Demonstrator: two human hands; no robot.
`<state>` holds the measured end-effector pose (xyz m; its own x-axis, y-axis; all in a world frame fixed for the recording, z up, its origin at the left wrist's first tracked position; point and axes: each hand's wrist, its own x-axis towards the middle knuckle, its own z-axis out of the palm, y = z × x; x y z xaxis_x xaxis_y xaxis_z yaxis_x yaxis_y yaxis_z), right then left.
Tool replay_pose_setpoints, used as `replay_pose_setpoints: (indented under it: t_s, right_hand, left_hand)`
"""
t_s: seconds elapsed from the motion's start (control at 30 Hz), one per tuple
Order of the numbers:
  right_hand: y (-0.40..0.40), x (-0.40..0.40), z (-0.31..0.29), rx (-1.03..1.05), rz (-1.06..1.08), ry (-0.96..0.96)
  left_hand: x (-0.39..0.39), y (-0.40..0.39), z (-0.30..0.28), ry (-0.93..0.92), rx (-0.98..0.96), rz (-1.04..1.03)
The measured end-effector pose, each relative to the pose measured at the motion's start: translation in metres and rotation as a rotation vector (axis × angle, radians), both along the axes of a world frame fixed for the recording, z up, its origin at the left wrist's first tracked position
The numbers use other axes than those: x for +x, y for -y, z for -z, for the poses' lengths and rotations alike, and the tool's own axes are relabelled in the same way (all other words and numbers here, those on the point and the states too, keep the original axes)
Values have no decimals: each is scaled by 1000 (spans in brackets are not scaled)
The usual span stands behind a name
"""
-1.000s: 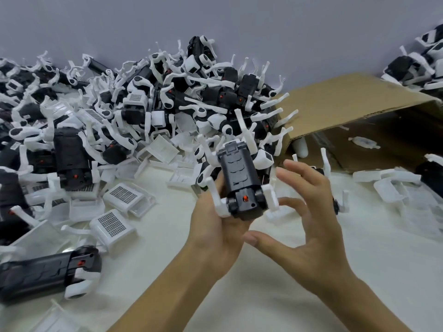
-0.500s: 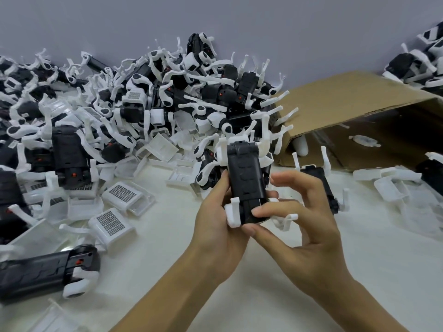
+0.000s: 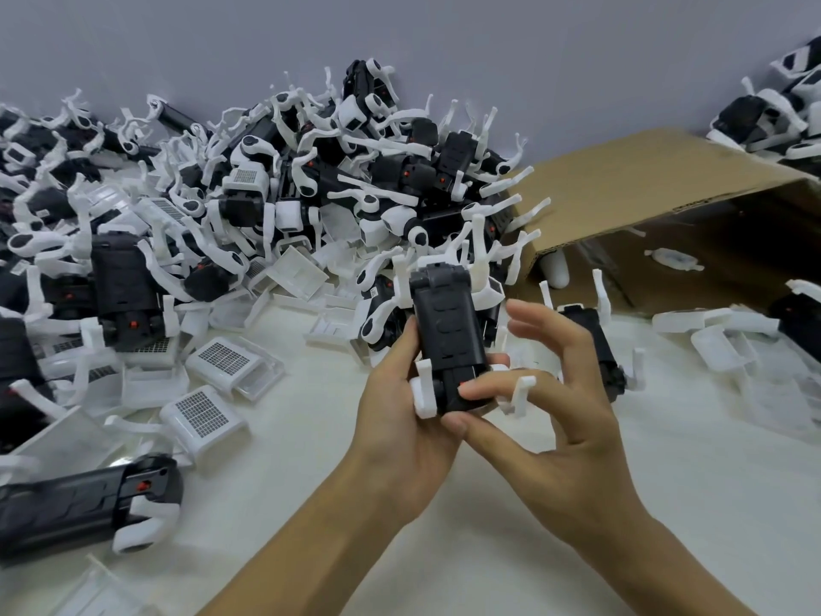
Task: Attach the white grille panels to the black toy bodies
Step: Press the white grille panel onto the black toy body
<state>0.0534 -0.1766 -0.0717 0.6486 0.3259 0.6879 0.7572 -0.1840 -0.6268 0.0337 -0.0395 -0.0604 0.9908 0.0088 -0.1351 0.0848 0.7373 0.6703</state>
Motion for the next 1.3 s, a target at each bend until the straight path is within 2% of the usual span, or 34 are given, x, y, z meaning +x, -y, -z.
replay_pose_setpoints:
  t_s: [0.5,0.8,0.87,1.0,1.1,1.17,1.3]
  right_hand:
    - [0,-3,0,-7,-62,-40]
    - [-1,-6,-3,-43,66,-46]
    - [1,-4,-3,-32,23,-116]
    - [4,-2,-10,78,-119,-474]
    - [3,-2,-14,184,-261,-695]
    - [3,-3,-14,206,-288,-741]
    - [4,1,-13,145,-181,-699]
  left_hand:
    - [-1,-1,0,-3,-14,20]
    - [0,-2,-1,2,-33,-38]
    - [-1,-2,-3,5,39,-69]
    - [-1,-5,-9,32,237,-159]
    - [-1,-6,-11,111,293,-191]
    - [-1,-8,-9,166,445,-254]
    - [3,-23,-10,251,762,-299]
